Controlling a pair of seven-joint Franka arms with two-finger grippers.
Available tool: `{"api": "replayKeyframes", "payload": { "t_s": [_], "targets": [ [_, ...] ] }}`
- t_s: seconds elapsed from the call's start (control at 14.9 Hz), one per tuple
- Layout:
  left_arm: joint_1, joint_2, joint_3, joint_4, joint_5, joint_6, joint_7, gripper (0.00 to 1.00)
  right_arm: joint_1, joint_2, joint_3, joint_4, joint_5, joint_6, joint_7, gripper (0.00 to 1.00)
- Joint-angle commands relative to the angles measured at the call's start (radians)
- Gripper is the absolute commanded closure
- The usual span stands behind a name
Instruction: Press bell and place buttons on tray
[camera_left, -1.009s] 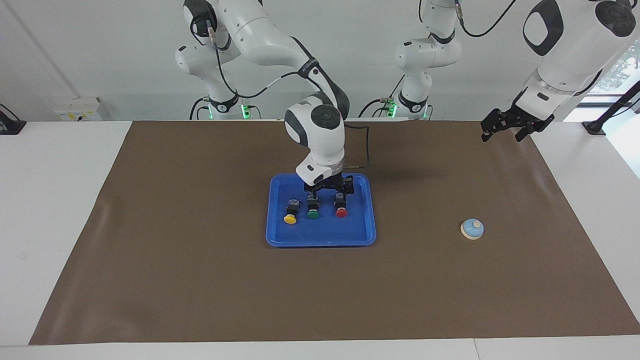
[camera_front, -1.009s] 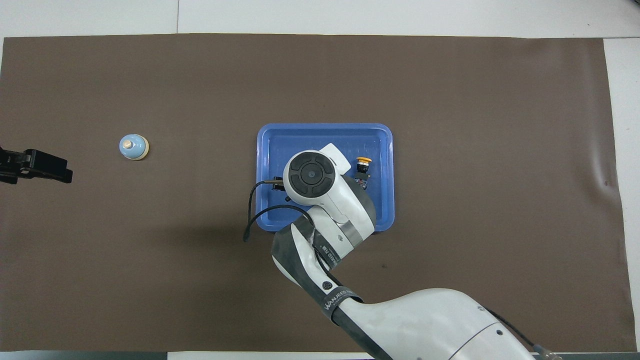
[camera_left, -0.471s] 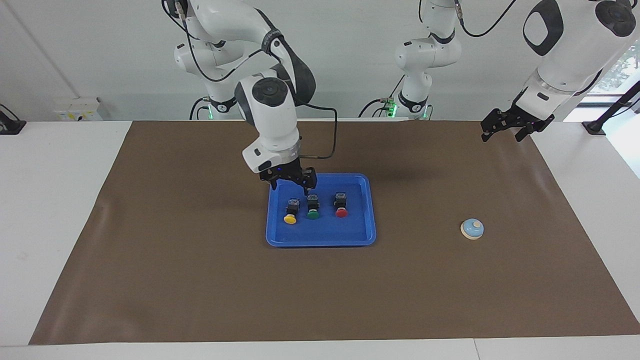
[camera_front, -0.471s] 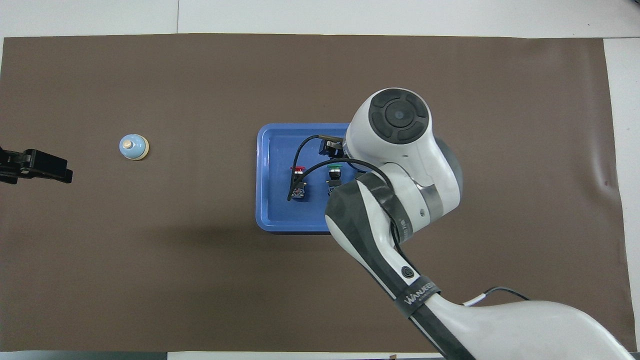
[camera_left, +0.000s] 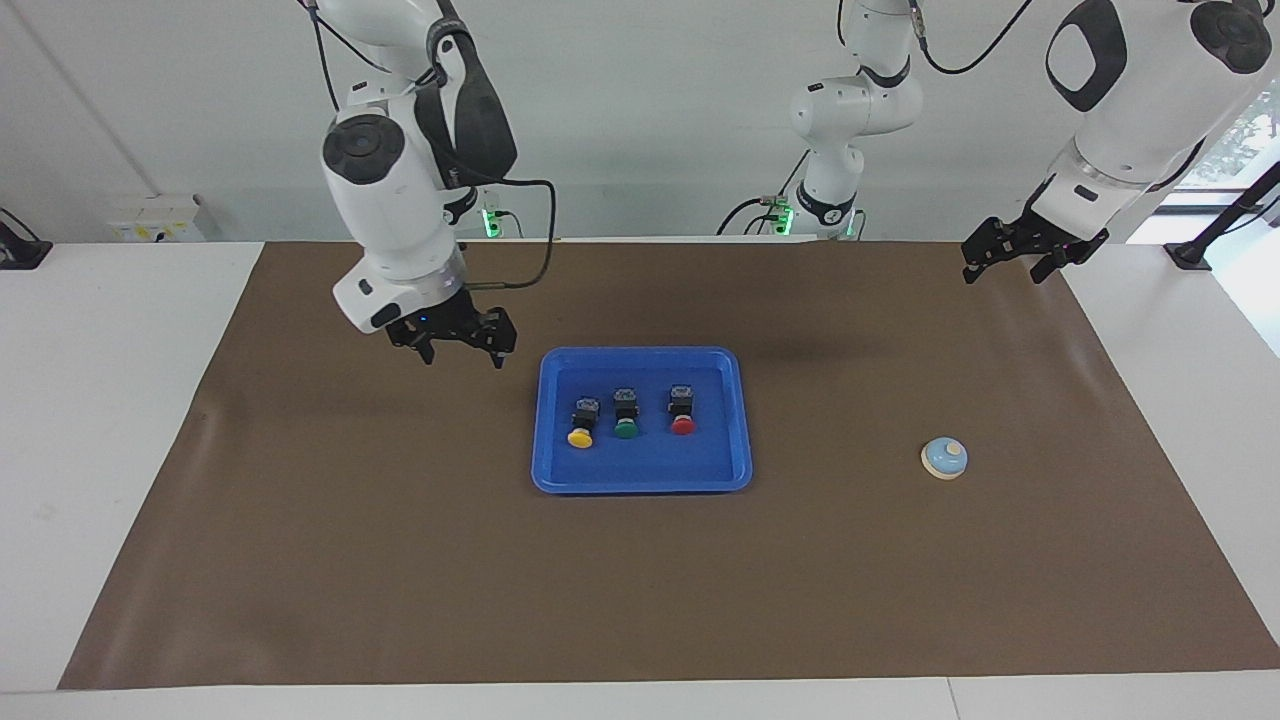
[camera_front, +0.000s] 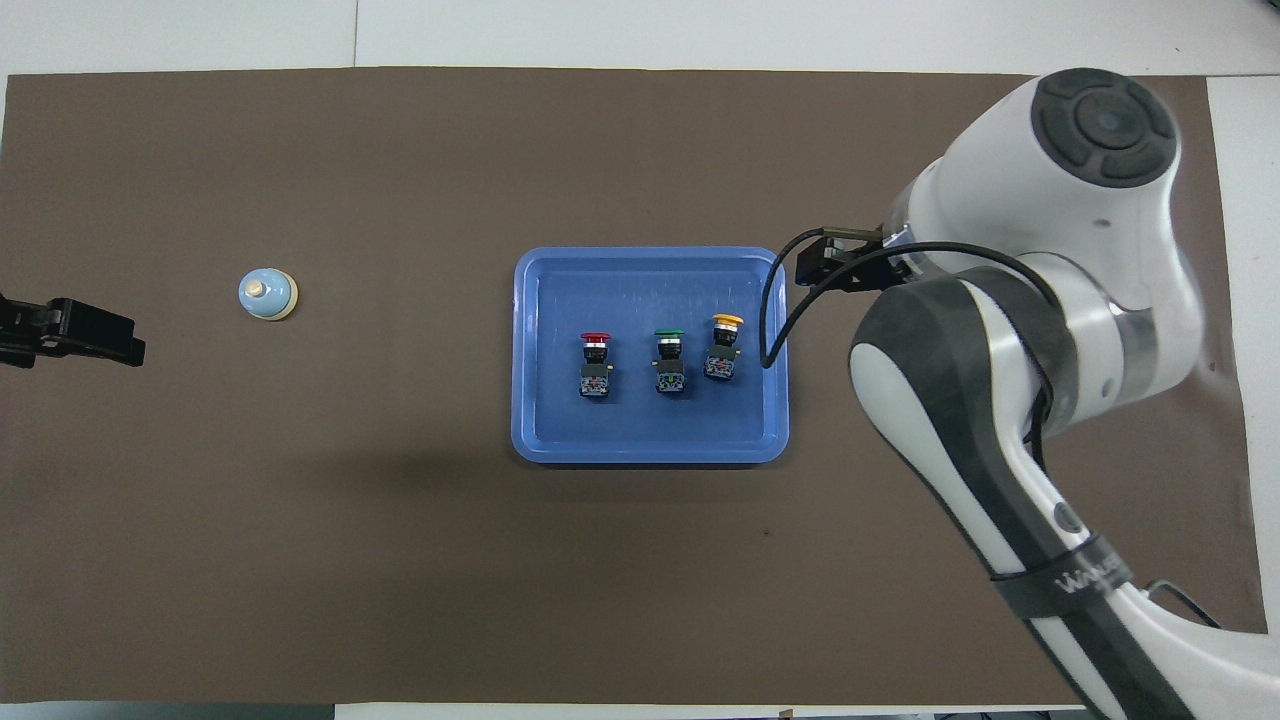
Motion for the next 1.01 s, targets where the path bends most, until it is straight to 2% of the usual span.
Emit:
{"api": "replayKeyframes", "payload": {
  "t_s": [0.0, 0.4, 0.81, 0.94],
  "targets": [
    [0.003, -0.019, 0.003, -0.015, -0.013, -0.003, 0.008, 0.0, -0.071, -0.069, 0.007, -0.014, 0.006, -0.077, -0.117, 0.0],
    [0.003, -0.019, 0.003, -0.015, -0.013, -0.003, 0.008, 0.0, -0.2, -0.194, 0.018, -0.013, 0.001, -0.221, -0.223, 0.0],
    [0.003, -0.019, 0.003, -0.015, -0.013, -0.003, 0.008, 0.0, -0.247, -0.188, 0.03, 0.069, -0.068, -0.272, -0.266, 0.0],
    [0.003, -0.019, 0.003, -0.015, -0.013, -0.003, 0.008, 0.0, -0.252, -0.195, 0.035, 0.06, -0.069, -0.272, -0.266, 0.0]
  ]
}}
